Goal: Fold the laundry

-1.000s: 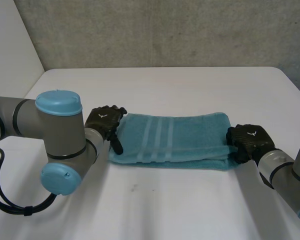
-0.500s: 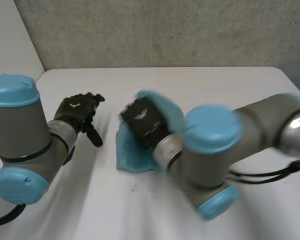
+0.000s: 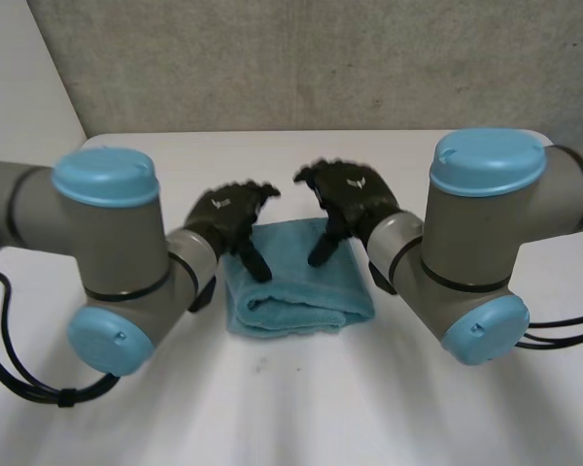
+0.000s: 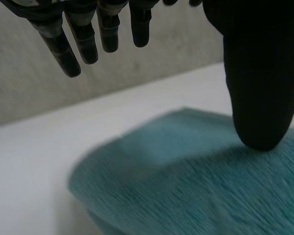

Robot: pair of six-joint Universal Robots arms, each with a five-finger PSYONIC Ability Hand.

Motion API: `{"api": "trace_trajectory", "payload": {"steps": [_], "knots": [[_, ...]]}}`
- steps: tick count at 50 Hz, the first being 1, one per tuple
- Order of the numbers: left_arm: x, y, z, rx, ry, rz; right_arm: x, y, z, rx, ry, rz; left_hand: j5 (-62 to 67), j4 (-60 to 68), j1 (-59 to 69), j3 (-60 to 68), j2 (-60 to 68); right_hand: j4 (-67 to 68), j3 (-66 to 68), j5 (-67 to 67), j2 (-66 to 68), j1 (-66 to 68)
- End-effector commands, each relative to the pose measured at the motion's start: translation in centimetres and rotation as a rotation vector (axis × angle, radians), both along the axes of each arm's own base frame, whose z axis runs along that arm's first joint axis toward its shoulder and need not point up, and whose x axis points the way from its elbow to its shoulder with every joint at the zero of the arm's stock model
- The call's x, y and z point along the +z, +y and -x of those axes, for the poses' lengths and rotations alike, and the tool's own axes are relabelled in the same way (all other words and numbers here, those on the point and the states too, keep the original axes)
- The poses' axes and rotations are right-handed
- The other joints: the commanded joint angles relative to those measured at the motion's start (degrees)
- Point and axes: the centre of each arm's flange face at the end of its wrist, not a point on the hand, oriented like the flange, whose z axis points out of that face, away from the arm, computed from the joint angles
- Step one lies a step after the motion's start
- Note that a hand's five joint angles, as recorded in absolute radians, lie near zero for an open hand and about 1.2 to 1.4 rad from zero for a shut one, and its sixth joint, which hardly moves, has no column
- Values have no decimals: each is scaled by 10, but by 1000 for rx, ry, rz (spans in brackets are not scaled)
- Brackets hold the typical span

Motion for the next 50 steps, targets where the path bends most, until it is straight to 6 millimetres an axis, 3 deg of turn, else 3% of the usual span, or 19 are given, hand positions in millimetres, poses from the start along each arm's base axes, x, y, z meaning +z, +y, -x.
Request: {"api": "trace_trajectory", "payload": {"steps": [1,5,10,14,16,17,18,19,20,21,22,23,24,25,26,28,32,37,50], "knots": [[-45,5,-10,52,-127,-151,-58,-14,7,-9,111,-178,-29,-19,-13,-25,-18,-35,-25,-38,-29,-22],[-49,3,-19,98,-163,-167,-69,-26,18,-41,146,-228,-29,-19,-13,-25,-18,-35,-25,-38,-29,-22],[-40,1,-28,127,-168,-169,-60,-32,20,-53,142,-212,-29,-19,-13,-25,-18,-35,-25,-38,-29,-22],[-7,2,-28,123,-122,-104,-43,-34,19,-55,118,-175,-29,-19,-13,-25,-18,-35,-25,-38,-29,-22],[7,4,-27,119,-100,-72,-1,-33,23,-66,61,-88,-29,-19,-13,-25,-18,-35,-25,-38,-29,-22],[23,4,-28,119,-74,-36,-1,-33,23,-66,61,-88,-29,-19,-13,-25,-18,-35,-25,-38,-29,-22],[23,4,-28,119,-74,-36,23,-33,28,-79,27,-42,-29,-19,-13,-25,-18,-35,-25,-38,-29,-22],[42,5,-28,120,-44,7,45,-34,36,-102,-1,3,-29,-19,-13,-25,-18,-35,-25,-38,-29,-22],[61,5,-30,124,-17,47,45,-34,36,-102,-2,4,-29,-19,-13,-25,-18,-35,-25,-38,-29,-22],[61,5,-30,124,-16,48,64,-33,43,-128,-22,45,-29,-19,-13,-25,-18,-35,-25,-38,-29,-22],[78,7,-32,126,4,76,64,-33,43,-128,-22,46,-29,-19,-13,-25,-18,-35,-25,-38,-29,-22],[93,10,-36,133,15,93,81,-31,51,-162,-37,85,-29,-19,-13,-25,-18,-35,-25,-38,-29,-22],[93,10,-36,133,15,93,97,-28,58,-201,-49,126,-29,-19,-13,-25,-18,-35,-25,-38,-29,-22],[107,11,-43,148,19,101,110,-25,66,-238,-56,161,-29,-19,-13,-25,-18,-35,-25,-38,-29,-22],[117,10,-52,169,16,97,110,-25,66,-239,-56,161,-29,-19,-13,-25,-18,-35,-25,-38,-29,-22],[124,9,-62,195,6,87,127,-27,91,-330,-23,215,-29,-19,-13,-25,-18,-35,-25,-38,-29,-22],[135,13,-81,215,-7,46,132,-28,112,-391,29,245,-29,-19,-13,-25,-18,-35,-25,-38,-29,-22],[151,21,-84,167,35,75,124,-26,132,-435,81,229,-29,-19,-13,-25,-18,-35,-25,-38,-29,-22],[153,27,-89,149,47,71,120,-24,135,-407,84,215,-29,-19,-13,-25,-18,-35,-25,-38,-29,-22]]}}
